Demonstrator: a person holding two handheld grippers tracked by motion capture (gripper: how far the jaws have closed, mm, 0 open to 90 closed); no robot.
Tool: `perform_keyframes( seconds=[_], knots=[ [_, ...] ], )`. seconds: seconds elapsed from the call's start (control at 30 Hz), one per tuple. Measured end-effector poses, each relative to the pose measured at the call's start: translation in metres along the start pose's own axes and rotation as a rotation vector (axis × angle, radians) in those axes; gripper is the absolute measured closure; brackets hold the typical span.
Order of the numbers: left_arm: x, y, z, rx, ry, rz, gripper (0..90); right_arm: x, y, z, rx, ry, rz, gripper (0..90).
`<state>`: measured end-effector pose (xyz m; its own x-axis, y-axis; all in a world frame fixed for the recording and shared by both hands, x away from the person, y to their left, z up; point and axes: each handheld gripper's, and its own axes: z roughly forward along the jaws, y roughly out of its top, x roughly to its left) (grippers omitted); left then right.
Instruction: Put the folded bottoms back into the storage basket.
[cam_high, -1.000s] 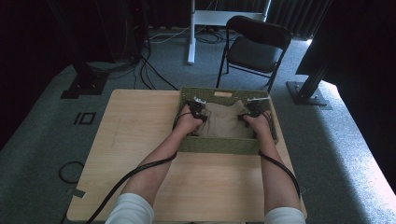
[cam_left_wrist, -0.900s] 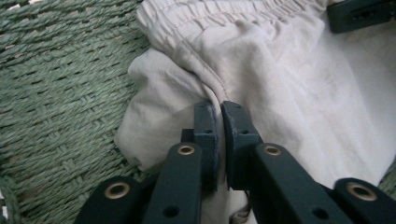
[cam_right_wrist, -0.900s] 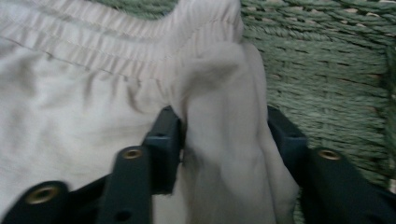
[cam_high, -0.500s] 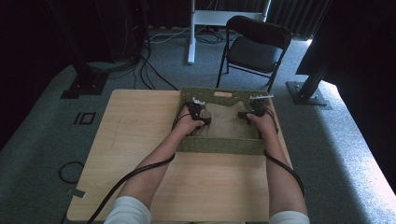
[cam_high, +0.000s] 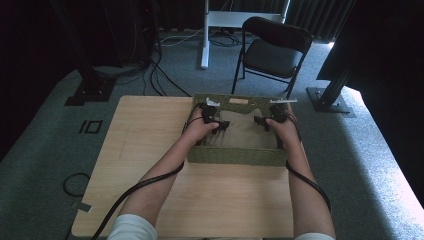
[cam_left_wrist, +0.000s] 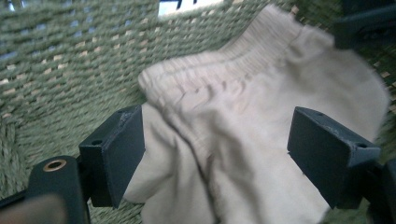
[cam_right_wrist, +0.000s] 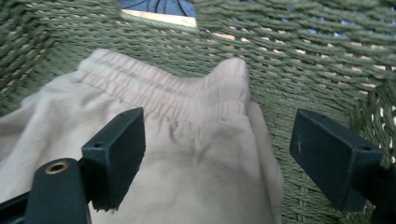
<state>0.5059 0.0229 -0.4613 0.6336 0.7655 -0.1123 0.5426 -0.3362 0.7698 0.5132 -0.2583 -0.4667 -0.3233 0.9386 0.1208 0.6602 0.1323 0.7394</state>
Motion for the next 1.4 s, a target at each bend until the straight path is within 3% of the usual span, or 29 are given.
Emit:
perform_keyframes(
  seconds=[0.17,0.3,0.5,0.6,0.8,0.93,1.13,1.4],
  knots=[
    [-0.002,0.004,-0.009,-0.038,0.009,0.051,20.3,0.006,0.001,-0.009,-0.020,0.020,-0.005,16.5],
    [-0.004,0.006,-0.016,-0.038,-0.007,0.037,20.3,0.010,0.001,-0.015,-0.016,0.026,-0.012,16.5],
    [-0.013,0.009,-0.029,-0.044,-0.024,0.072,19.4,0.017,0.003,-0.028,-0.048,0.054,-0.012,16.5],
    [-0.016,0.012,-0.037,-0.043,-0.040,0.060,19.4,0.020,0.004,-0.034,-0.059,0.050,-0.034,16.5],
    [-0.021,0.014,-0.051,-0.053,-0.045,0.082,19.4,0.023,0.004,-0.042,-0.074,0.055,-0.043,15.5],
    [-0.027,0.010,-0.062,-0.075,-0.063,0.074,19.4,0.028,0.001,-0.052,-0.084,0.070,-0.058,13.7],
    [-0.031,0.002,-0.071,-0.071,-0.076,0.080,19.4,0.033,-0.004,-0.060,-0.087,0.059,-0.077,13.6],
    [-0.034,-0.008,-0.084,-0.079,-0.079,0.072,19.4,0.038,-0.014,-0.074,-0.112,0.080,-0.095,13.6]
  ],
)
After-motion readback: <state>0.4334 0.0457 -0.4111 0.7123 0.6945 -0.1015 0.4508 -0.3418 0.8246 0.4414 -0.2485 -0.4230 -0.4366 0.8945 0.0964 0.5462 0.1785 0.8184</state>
